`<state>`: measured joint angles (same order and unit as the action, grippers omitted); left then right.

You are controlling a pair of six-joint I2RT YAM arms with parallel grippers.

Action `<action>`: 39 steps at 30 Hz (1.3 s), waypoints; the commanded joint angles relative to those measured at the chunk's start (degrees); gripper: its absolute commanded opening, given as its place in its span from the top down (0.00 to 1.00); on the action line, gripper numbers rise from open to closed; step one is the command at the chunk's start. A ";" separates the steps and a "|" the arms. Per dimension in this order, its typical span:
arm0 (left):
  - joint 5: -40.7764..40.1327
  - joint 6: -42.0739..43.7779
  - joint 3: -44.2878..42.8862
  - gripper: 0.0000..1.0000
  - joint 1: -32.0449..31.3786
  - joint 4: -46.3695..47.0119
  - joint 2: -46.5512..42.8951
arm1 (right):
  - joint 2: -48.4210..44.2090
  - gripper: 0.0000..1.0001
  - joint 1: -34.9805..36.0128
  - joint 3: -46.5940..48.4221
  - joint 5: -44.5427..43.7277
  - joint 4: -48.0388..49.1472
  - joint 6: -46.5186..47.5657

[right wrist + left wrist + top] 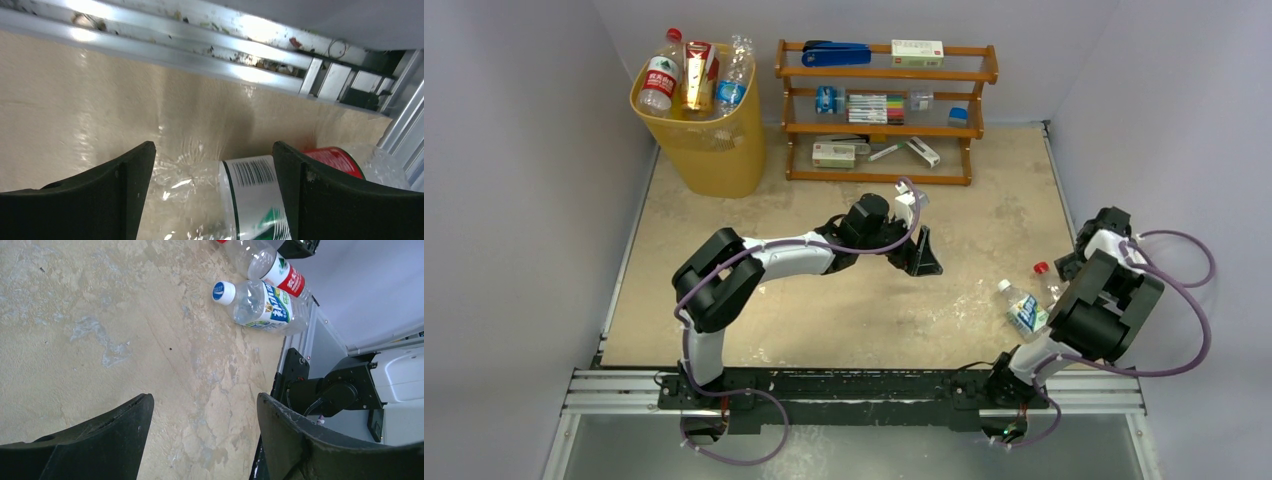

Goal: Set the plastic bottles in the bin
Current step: Adjust the plastic bottle at the center of the board.

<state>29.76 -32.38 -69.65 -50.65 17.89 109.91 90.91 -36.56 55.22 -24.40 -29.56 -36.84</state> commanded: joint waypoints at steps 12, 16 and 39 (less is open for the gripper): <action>-2.36 -0.97 -2.79 0.26 -2.37 1.62 -1.96 | -12.82 0.11 14.12 -7.98 12.83 -3.59 -9.19; -2.70 -0.94 -2.65 0.26 -2.39 1.22 -1.97 | -14.70 0.11 20.59 -8.32 14.72 -4.62 -12.82; -4.29 2.65 -2.91 0.25 -2.93 -6.49 -6.45 | -14.88 0.06 33.09 6.39 11.48 -10.51 -12.80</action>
<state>25.36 -31.83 -70.08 -53.08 12.29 104.99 76.58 -2.63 53.63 -7.99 -36.32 -51.94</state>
